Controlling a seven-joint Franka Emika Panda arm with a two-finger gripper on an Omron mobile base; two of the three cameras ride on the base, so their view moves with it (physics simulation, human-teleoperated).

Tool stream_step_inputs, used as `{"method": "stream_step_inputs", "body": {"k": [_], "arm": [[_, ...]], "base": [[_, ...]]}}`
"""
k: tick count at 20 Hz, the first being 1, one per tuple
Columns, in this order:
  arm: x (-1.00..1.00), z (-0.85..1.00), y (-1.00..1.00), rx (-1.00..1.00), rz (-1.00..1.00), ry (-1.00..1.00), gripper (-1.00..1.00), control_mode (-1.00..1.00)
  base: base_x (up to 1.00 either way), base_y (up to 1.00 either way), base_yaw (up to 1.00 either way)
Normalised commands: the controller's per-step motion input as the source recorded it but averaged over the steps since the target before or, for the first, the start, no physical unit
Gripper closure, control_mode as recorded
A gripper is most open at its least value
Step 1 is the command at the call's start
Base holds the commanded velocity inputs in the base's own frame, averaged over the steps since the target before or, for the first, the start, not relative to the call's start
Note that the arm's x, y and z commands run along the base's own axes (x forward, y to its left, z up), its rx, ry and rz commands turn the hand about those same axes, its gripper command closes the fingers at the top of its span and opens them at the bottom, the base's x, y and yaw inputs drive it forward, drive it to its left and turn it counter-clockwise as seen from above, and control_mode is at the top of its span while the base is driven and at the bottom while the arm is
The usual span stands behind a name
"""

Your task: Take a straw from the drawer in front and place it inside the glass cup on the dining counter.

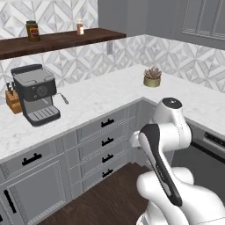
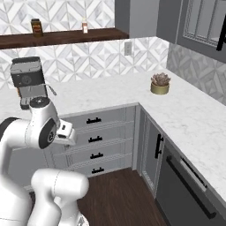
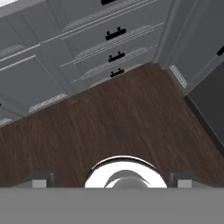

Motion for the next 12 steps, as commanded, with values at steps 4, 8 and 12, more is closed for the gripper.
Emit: {"method": "stream_step_inputs", "body": {"k": [4, 8, 12], "arm": [[1.0, 0.0, -0.09, 0.12, 0.0, 0.17, -1.0, -1.0], [1.0, -0.1, -0.45, 0.32, 0.0, 0.07, -1.0, -1.0], [1.0, -0.16, -0.15, 0.27, -0.01, 0.06, -1.0, -1.0]], "base": [[0.0, 0.0, 0.0], [0.0, 0.0, 0.0], [0.0, 0.0, 0.0]]}}
